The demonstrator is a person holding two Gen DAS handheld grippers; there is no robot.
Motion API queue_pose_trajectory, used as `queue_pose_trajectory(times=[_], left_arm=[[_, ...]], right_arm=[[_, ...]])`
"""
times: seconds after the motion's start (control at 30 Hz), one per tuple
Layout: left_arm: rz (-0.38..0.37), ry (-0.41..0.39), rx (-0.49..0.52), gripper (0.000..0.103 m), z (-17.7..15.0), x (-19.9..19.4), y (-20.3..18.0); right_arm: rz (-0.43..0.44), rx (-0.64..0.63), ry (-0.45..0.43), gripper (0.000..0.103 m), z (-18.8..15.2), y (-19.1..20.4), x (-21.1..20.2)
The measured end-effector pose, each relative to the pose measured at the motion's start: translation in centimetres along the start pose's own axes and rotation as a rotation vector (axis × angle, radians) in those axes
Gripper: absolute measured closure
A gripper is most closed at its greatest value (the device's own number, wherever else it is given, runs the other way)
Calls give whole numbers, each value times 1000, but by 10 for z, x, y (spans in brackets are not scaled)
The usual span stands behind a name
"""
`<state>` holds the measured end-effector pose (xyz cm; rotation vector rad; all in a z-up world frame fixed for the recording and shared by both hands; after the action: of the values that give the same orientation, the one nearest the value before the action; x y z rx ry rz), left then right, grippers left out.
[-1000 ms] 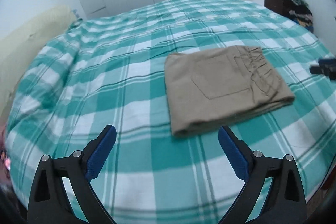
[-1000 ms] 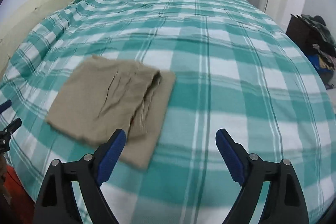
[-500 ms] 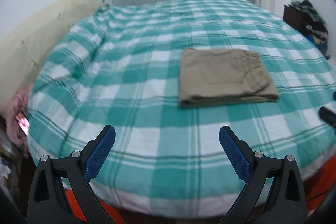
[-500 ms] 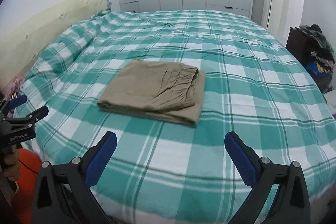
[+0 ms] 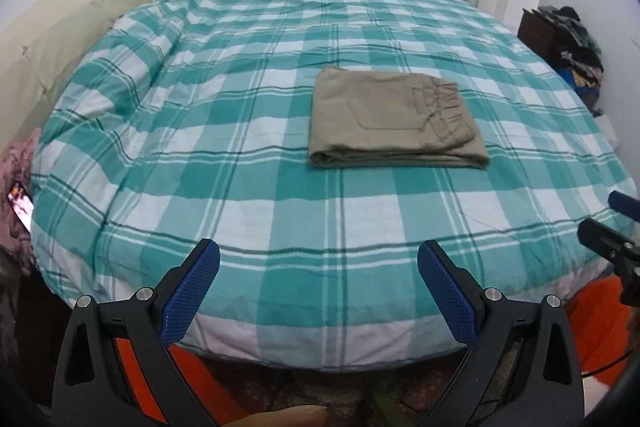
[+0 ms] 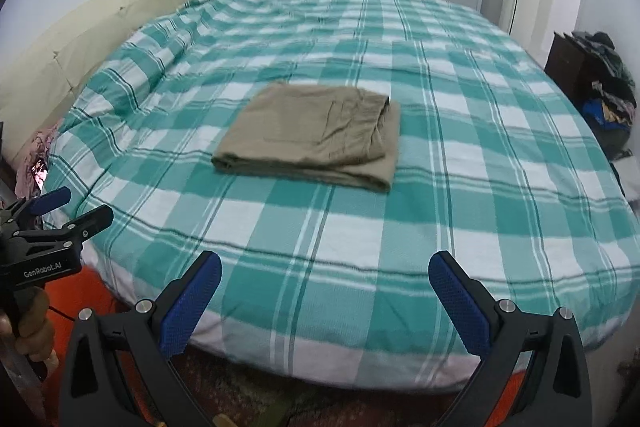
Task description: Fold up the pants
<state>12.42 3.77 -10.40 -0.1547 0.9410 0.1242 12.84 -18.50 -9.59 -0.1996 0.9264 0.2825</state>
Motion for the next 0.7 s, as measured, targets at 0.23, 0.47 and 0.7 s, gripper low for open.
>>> queue_pose_trajectory(times=[0.23, 0.47, 0.7], left_arm=[[12, 39, -6, 3, -6, -3, 1], [0, 55, 17, 3, -14, -7, -4], [-7, 58, 18, 3, -14, -7, -7]], right_arm=[[-31, -11, 26, 1, -3, 1, -11], [0, -14, 54, 1, -9, 5, -12], [-17, -10, 65, 1, -12, 1, -9]])
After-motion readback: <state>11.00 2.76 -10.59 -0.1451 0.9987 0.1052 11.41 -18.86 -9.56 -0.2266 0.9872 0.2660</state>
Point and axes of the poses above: each gripper's, at about its wrist camera, not at the fingertips, and x roughly the way its jaws point, y to its left, z to its top, the point moved 7 cm from there along x, roughly the way its jaws point, and after that the axes turned 10 degrees about -x, right-handed, at the moved point
